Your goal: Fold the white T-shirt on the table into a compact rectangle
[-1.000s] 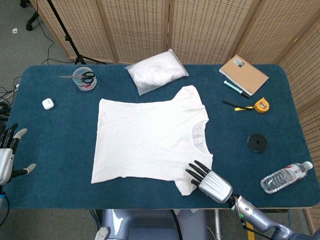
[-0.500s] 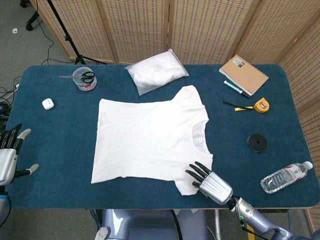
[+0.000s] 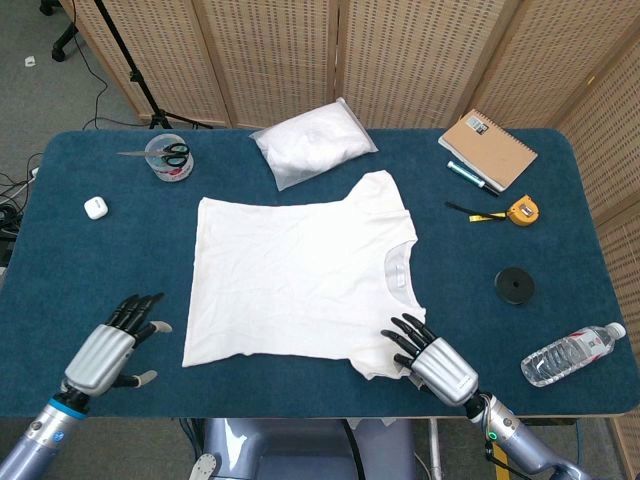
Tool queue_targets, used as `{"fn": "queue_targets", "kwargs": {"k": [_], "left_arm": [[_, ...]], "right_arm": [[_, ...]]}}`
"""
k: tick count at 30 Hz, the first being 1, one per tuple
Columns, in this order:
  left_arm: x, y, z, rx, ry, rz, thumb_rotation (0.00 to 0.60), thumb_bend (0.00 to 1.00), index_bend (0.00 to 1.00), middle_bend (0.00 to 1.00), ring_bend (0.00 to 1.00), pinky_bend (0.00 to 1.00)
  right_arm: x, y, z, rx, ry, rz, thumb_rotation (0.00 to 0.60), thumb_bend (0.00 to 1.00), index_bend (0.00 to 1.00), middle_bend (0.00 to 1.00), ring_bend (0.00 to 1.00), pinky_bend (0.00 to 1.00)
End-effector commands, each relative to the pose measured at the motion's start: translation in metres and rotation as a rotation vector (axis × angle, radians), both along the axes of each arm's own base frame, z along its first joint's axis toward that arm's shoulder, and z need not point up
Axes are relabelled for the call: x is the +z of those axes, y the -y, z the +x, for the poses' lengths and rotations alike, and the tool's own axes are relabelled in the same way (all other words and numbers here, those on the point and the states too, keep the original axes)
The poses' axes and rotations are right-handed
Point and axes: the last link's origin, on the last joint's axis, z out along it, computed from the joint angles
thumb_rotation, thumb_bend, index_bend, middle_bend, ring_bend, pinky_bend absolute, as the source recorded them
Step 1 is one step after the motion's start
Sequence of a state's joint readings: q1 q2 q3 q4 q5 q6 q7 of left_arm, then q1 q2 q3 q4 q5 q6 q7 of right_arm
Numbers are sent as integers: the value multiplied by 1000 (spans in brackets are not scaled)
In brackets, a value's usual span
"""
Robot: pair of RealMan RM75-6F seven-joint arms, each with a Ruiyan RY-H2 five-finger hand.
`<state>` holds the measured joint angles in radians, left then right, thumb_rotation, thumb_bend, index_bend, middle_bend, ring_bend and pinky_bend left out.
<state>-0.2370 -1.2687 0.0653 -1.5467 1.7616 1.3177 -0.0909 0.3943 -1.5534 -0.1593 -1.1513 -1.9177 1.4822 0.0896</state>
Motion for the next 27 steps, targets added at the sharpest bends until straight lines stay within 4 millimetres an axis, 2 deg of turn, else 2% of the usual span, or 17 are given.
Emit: {"fn": "queue_targets", "kwargs": {"k": [1,4,12,27], "left_arm": [[-22,-1,1,-4,-12,-37,600,122,380,0,0,0],[-33,-2,0,-1,-10,-41,600,140,385,0,0,0],[-43,-10,-9,46,6,-31,600,209,411,0,0,0],[-61,-14,-21,89,16,-61,600,214,421,0,0,0]], "right_arm": [[2,0,-1,-1,-1,-2,600,593,659,183,0,72],[3,1,-1,-5,6,-4,600,599,659,183,0,72],[3,3,-3,-14,-1,-9,600,608,659,183,0,72],[0,3,-5,-22,-12,-3,600,620,659,183,0,72]]}}
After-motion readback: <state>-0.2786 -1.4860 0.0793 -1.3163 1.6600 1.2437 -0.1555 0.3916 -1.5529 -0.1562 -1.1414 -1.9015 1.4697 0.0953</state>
